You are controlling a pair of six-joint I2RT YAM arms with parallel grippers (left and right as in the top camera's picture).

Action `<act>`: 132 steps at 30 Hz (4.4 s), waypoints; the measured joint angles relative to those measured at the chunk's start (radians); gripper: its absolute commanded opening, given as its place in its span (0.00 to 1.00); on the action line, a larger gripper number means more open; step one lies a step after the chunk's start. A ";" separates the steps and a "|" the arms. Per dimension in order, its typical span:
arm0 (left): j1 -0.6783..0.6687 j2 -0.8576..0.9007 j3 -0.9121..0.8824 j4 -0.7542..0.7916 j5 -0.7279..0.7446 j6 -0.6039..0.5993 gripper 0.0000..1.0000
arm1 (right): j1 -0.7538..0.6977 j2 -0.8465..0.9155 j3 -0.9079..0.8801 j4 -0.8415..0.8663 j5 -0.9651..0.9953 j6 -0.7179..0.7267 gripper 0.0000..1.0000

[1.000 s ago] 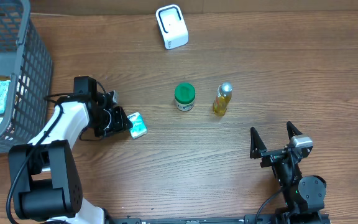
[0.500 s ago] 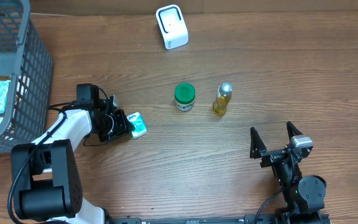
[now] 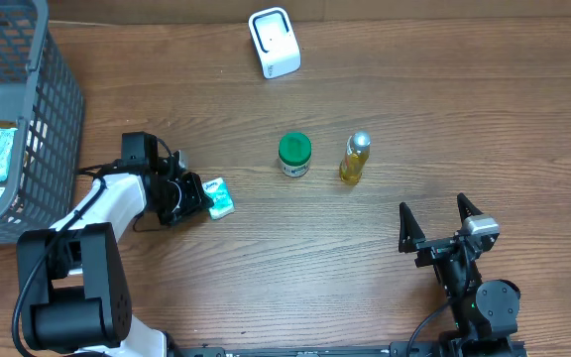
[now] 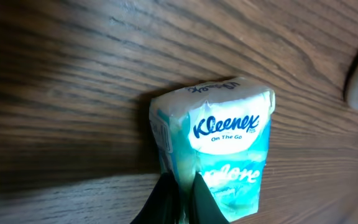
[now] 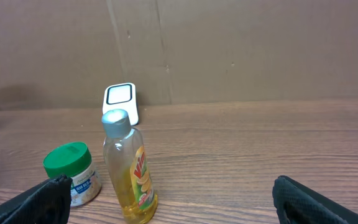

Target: Scan the item barcode

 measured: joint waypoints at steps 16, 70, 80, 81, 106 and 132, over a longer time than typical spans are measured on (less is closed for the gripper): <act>-0.372 0.000 0.352 -0.308 -0.783 0.066 0.04 | 0.000 0.000 0.000 0.000 0.000 0.000 1.00; -0.406 0.107 0.476 -0.364 -0.690 0.220 0.78 | 0.000 0.000 0.000 0.000 0.000 0.000 1.00; -0.365 0.107 0.368 -0.279 -0.531 0.296 0.64 | 0.000 0.000 0.000 0.000 0.000 0.000 1.00; -0.366 0.107 0.349 -0.259 -0.526 0.298 0.61 | 0.000 0.000 0.000 0.000 0.000 0.000 1.00; -0.425 0.107 0.248 -0.034 -0.515 0.147 0.26 | 0.000 0.000 0.000 0.000 0.000 0.000 1.00; -0.513 0.111 0.325 -0.095 -0.539 -0.067 0.83 | 0.000 0.000 0.000 0.000 0.000 0.000 1.00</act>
